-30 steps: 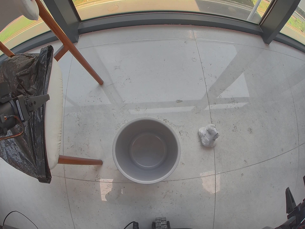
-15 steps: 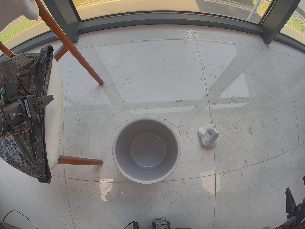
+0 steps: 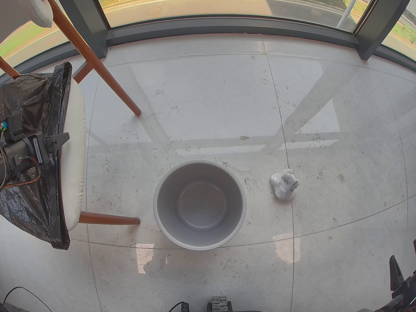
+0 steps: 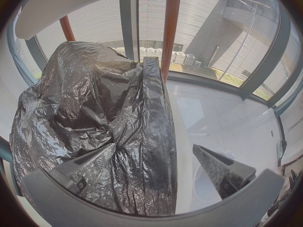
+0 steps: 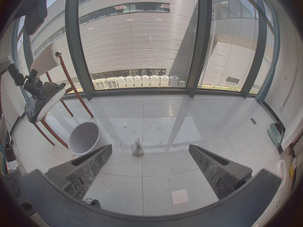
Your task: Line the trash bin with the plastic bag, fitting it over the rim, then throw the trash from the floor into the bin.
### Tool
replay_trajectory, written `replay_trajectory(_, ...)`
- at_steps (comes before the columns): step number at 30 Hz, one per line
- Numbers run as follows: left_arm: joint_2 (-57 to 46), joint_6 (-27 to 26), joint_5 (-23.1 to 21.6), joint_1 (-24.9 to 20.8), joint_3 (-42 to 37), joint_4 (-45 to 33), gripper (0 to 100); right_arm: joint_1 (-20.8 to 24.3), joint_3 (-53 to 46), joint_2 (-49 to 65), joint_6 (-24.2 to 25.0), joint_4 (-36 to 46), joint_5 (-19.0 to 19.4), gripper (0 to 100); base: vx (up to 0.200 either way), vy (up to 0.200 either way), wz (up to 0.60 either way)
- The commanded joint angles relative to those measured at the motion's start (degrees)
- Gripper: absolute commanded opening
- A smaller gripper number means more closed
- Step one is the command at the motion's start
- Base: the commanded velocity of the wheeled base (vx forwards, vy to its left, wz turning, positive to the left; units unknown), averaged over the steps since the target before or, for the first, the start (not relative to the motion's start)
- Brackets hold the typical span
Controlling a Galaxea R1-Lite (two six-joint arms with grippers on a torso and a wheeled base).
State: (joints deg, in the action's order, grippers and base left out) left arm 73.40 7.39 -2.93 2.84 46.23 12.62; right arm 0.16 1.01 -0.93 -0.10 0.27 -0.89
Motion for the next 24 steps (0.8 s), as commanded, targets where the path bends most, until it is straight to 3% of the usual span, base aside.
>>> replay_trajectory(1,-0.36,0.00,-0.06,0.15,-0.52,-0.05,100,0.02,-1.01,0.57,0.01,0.00,0.01,100,0.000,0.000,0.00)
replay_trajectory(23,-0.10,-0.09,-0.06,0.06,-1.75,0.21,100,0.02,-1.01,0.57,-0.08,0.00,0.01,100,0.000,0.000,0.00)
replay_trajectory(24,0.16,-0.09,-0.06,-0.03,-1.75,0.65,0,0.02,-1.01,0.57,-0.08,0.00,0.01,100,0.000,0.000,0.00)
